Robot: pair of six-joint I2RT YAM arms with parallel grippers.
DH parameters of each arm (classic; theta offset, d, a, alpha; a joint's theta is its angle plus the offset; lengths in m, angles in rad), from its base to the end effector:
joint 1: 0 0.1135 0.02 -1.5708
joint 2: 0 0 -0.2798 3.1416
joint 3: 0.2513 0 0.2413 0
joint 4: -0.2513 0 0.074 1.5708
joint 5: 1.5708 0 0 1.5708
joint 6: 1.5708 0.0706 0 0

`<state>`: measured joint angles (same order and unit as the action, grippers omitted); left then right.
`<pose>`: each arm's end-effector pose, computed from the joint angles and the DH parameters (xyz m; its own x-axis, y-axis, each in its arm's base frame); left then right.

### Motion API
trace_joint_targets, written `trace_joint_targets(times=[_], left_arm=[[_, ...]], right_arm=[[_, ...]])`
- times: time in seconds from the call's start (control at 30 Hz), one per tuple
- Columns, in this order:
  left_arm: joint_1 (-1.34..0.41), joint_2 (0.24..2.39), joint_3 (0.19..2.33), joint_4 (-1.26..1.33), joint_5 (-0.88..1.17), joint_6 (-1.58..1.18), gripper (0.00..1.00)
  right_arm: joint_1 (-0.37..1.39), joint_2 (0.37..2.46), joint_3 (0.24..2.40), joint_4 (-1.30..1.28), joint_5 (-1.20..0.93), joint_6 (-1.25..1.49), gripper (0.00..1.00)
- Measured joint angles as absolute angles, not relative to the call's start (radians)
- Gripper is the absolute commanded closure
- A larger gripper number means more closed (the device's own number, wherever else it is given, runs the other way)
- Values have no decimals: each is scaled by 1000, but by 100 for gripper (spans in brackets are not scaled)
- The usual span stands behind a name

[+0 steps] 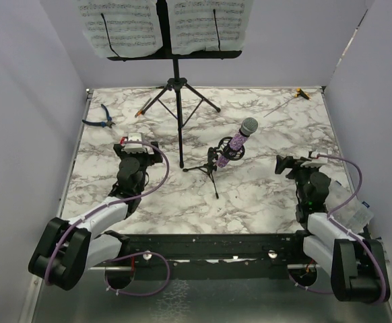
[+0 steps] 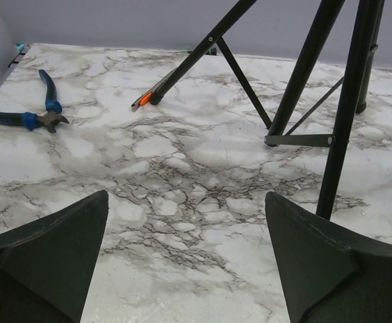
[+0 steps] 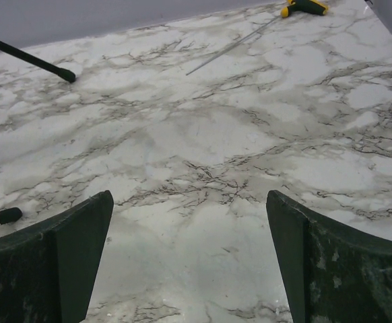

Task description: Set up the instrument practice props

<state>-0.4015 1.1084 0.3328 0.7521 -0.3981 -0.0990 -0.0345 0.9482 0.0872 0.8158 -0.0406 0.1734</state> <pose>0.2345 -0.0698 0.2399 -0.0219 -0.0897 -0.9957 0.0014 0.9960 -0.0897 0.1990 -0.0040 0.1961 -0.0455 0.1741 -0.9837 0.0018 0.9847 0.1742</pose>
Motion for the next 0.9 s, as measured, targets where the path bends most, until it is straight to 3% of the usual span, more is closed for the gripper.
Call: trace_joint_targets(times=[0.47, 0.9], left_arm=[[-323, 1275, 167, 1033, -474, 52, 1], [-217, 1538, 170, 1248, -302, 113, 1]], right_arm=[[-35, 1220, 76, 1116, -4, 77, 0], [-35, 1502, 79, 1429, 66, 51, 0]])
